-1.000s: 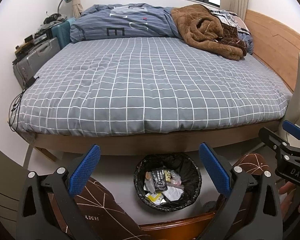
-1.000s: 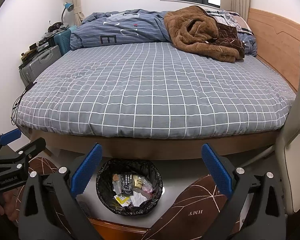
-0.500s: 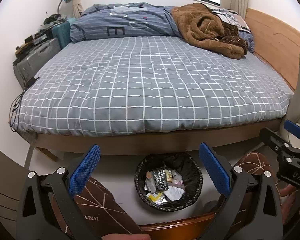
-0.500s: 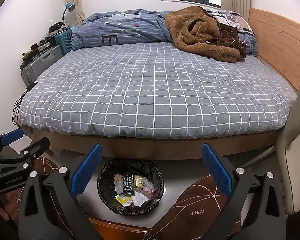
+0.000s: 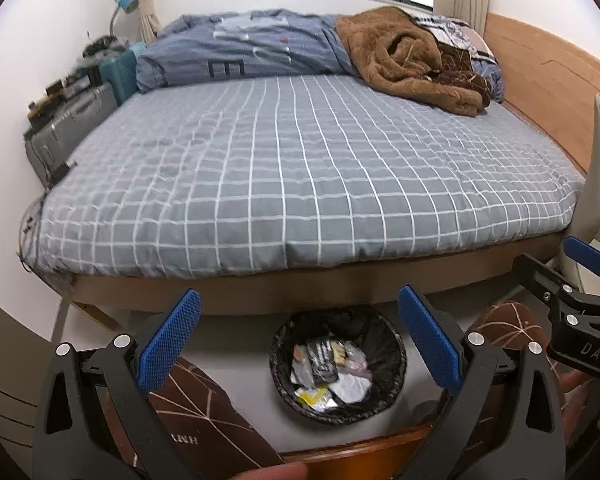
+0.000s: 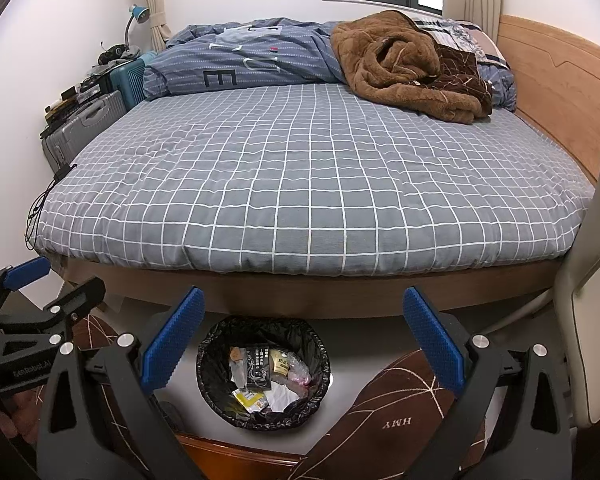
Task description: Collect trash
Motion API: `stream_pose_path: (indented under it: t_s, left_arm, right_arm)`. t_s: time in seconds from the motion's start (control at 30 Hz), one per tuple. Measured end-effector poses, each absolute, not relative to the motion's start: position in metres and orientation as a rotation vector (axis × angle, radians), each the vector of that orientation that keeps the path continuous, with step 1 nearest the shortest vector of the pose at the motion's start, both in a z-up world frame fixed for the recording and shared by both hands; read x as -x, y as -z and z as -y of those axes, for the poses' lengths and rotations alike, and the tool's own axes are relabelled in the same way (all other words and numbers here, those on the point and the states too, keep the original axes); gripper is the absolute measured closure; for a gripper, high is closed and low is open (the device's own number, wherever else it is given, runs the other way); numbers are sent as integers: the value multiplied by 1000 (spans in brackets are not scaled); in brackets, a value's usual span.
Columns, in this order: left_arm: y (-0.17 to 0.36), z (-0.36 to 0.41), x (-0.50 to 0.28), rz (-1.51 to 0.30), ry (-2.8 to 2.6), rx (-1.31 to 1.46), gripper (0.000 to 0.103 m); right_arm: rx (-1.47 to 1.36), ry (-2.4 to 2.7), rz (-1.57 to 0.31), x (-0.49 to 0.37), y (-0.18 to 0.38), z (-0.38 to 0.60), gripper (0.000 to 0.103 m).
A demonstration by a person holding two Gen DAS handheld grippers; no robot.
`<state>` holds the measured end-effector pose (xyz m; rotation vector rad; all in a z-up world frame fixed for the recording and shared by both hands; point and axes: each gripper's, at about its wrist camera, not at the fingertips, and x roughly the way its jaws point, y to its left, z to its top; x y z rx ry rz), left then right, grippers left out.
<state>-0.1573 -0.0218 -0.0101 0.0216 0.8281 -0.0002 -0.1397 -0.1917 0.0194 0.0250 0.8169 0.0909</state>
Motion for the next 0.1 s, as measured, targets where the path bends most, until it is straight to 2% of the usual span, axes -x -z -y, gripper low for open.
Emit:
stream_pose_path:
  t_s: [0.1]
  left_arm:
    - [12, 22, 156, -838, -12, -30, 6]
  right_arm:
    - [-26, -92, -817, 140, -20, 192, 7]
